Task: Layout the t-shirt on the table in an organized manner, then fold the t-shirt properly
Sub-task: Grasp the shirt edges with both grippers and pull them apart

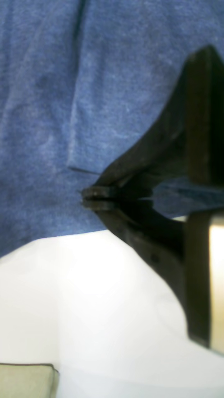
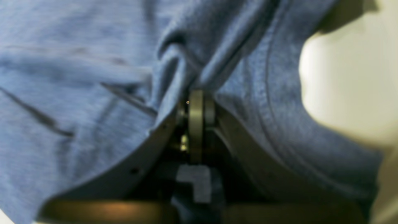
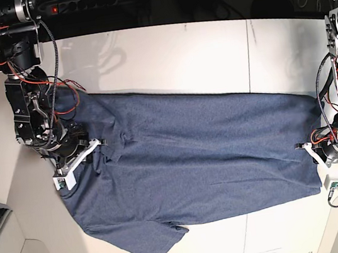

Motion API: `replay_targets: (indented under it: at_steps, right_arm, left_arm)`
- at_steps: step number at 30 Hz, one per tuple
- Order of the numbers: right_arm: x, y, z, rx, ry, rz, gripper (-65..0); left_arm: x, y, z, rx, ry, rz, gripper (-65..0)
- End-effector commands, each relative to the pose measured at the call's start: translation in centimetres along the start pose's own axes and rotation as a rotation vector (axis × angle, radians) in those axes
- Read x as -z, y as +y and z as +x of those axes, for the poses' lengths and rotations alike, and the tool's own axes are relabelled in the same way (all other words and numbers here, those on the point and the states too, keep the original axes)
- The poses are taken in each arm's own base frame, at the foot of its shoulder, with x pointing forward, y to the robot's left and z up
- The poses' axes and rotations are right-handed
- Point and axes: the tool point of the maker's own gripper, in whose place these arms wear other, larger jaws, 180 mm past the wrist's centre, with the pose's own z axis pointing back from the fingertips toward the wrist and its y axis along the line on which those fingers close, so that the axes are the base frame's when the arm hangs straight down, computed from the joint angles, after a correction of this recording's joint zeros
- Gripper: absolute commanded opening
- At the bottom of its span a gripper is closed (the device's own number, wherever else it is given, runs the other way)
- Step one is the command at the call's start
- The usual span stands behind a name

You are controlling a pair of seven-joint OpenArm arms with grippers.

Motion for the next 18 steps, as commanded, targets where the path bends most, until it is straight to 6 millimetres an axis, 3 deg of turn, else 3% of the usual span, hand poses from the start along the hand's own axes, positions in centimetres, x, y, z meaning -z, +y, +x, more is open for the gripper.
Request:
replay_targets:
  at_steps: [1, 5, 8, 9, 14, 18]
  right_arm:
    - [-0.1, 0.2, 2.1, -0.007, -0.056, 0.002, -65.0]
    - [-0.3, -0.2, 5.0, -0.057, -0.106, -0.024, -65.0]
    - [-1.1, -1.1, 8.0, -0.065, -0.167, -0.045, -42.2]
    - [-1.5, -1.6, 8.8, -0.067, -0.180, -0.054, -39.2]
    - [-3.4, -3.7, 10.8, -0.055, -0.207, -0.100, -39.3]
    - [-4.7, -5.1, 11.3, -0.013, -0.228, -0.132, -39.4]
  left_arm:
    - [-0.5, 1.4, 2.3, -0.004, -0.055, 0.025, -65.0]
    - [-0.5, 1.4, 3.0, -0.005, -0.100, 0.025, -65.0]
    - [-0.6, 1.4, 3.2, -0.005, -0.109, 0.024, -65.0]
    - [-0.5, 1.3, 3.0, -0.011, -0.107, 0.021, -65.0]
    - [-0.5, 0.6, 2.2, -0.075, -0.115, -0.010, -65.0]
    - [-0.5, -0.8, 2.7, -0.107, -0.144, -0.088, -65.0]
